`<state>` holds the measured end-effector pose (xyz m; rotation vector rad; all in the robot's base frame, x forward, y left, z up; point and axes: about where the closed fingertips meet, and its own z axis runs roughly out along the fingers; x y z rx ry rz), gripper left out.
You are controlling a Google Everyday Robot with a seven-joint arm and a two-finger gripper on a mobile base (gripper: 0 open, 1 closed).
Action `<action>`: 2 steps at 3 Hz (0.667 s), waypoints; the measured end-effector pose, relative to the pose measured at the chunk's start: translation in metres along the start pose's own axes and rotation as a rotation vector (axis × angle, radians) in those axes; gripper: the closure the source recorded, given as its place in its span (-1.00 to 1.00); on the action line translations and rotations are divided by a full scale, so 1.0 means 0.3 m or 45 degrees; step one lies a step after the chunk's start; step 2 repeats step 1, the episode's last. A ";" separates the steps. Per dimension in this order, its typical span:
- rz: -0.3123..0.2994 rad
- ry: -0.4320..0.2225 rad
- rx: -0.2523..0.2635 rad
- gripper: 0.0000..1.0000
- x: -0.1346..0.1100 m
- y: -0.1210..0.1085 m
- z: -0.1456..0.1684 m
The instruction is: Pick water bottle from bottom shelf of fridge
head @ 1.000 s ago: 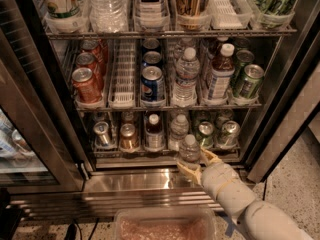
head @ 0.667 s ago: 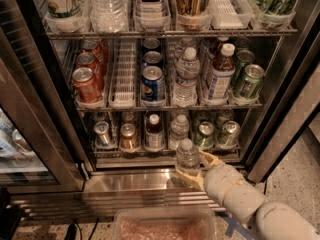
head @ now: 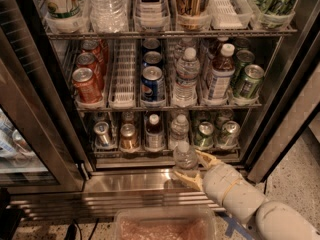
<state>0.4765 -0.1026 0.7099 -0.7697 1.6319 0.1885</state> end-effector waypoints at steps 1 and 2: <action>0.000 0.000 0.000 1.00 0.000 0.000 0.000; 0.000 0.000 0.000 1.00 0.000 0.000 0.000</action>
Offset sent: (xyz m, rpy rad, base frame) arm 0.0000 0.0000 0.0000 0.0000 0.0000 0.0000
